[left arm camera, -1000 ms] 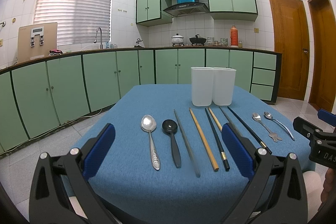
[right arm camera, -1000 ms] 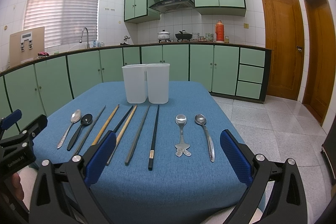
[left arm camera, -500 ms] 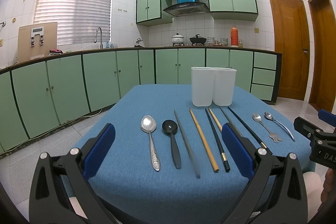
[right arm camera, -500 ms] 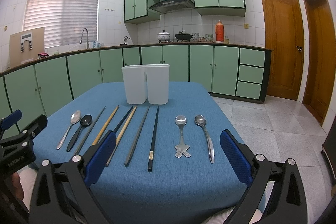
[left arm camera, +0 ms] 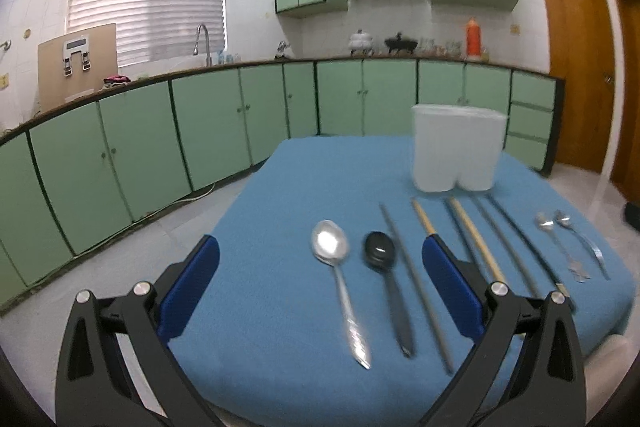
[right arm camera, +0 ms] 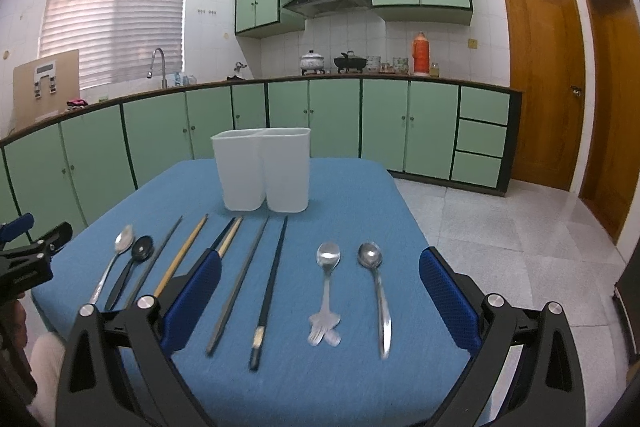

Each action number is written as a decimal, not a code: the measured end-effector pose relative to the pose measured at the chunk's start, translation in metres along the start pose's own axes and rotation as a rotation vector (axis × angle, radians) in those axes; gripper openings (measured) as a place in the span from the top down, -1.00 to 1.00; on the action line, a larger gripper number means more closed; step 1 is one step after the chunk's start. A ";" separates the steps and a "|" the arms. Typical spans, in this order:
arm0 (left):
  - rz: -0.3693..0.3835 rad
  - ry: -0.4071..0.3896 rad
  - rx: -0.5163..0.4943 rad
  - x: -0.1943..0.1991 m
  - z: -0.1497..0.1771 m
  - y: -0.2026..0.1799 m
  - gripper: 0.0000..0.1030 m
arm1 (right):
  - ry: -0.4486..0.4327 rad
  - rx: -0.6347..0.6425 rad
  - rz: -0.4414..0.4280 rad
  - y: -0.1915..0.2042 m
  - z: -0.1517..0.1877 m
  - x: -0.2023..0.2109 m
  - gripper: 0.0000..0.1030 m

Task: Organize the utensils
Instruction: 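Lower the left tool onto the metal spoon while the right tool approaches another metal spoon, then close the left tool on the metal spoon while the right tool grips its metal spoon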

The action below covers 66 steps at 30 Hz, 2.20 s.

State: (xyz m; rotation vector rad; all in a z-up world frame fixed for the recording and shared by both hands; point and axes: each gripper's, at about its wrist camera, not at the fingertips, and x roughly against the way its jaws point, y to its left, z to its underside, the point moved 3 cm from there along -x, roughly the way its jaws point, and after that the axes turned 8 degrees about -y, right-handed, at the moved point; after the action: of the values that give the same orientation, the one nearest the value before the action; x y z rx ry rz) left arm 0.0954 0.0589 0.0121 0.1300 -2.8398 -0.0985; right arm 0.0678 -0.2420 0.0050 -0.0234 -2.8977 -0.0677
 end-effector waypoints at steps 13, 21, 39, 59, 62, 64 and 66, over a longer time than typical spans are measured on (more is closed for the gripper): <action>0.030 0.242 -0.016 -0.109 -0.010 0.007 -0.75 | 0.219 0.004 -0.018 -0.033 -0.007 -0.119 -0.47; 0.068 0.363 0.032 -0.145 -0.001 0.010 -0.45 | 0.376 0.079 -0.046 -0.040 0.016 -0.164 -0.11; 0.071 0.433 0.037 -0.172 0.011 0.003 -0.44 | 0.502 0.071 -0.097 -0.053 0.035 -0.187 0.22; 0.098 0.453 0.047 -0.181 0.016 -0.005 -0.10 | 0.513 0.099 -0.088 -0.043 0.032 -0.186 0.45; 0.111 0.456 0.051 -0.180 0.015 -0.006 0.05 | 0.502 0.100 -0.082 -0.043 0.033 -0.182 0.46; 0.123 0.459 0.064 -0.177 0.014 -0.004 0.08 | 0.495 0.092 -0.083 -0.043 0.032 -0.181 0.46; 0.121 0.453 0.078 -0.173 0.013 -0.001 -0.07 | 0.488 0.091 -0.090 -0.044 0.031 -0.178 0.46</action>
State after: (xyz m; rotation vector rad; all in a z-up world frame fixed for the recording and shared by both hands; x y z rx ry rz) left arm 0.2560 0.0758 -0.0507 -0.0043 -2.3925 0.0614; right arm 0.2318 -0.2858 -0.0699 0.1228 -2.4095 0.0386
